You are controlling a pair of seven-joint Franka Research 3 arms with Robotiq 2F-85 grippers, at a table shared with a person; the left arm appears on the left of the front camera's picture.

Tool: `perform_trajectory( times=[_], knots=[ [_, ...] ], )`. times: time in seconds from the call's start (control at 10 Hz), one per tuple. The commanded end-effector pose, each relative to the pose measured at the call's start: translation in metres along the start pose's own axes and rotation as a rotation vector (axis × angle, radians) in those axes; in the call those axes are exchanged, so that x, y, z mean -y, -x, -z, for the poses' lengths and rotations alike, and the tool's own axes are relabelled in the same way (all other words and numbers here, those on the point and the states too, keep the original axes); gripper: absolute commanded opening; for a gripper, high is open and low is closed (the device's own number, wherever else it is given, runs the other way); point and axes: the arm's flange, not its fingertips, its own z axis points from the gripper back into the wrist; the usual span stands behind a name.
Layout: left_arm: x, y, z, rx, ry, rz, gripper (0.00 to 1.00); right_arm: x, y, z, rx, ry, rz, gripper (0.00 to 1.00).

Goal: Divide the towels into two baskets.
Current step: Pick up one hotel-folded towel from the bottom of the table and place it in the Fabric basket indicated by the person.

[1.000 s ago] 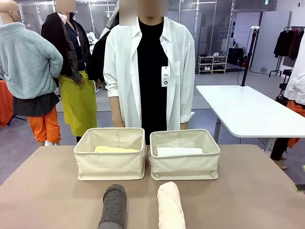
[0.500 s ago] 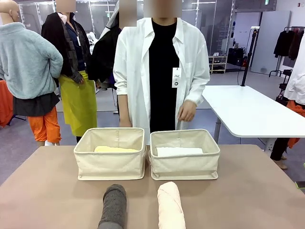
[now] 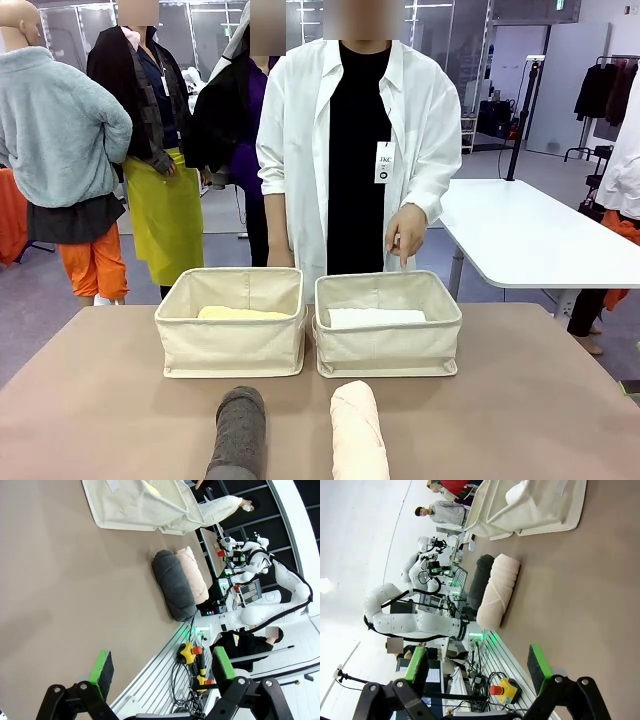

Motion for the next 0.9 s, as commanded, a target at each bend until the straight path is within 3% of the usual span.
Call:
perform_trajectory(
  times=[0.0,0.4,0.5,0.8],
  knots=[
    [0.004,0.004,-0.002,-0.001,0.003,0.006,1.00,-0.003,0.003,0.001,0.000,-0.002,-0.014,1.00],
    [0.004,0.004,-0.002,-0.001,0.003,0.006,1.00,0.000,0.000,0.000,0.000,0.000,0.000,1.00],
    [0.004,0.004,-0.002,-0.001,0.003,0.006,1.00,-0.011,0.003,0.006,-0.040,0.010,-0.030,1.00],
    [0.004,0.004,-0.002,-0.001,0.003,0.006,1.00,-0.046,-0.012,0.073,-0.091,0.217,0.043,1.00]
  ],
)
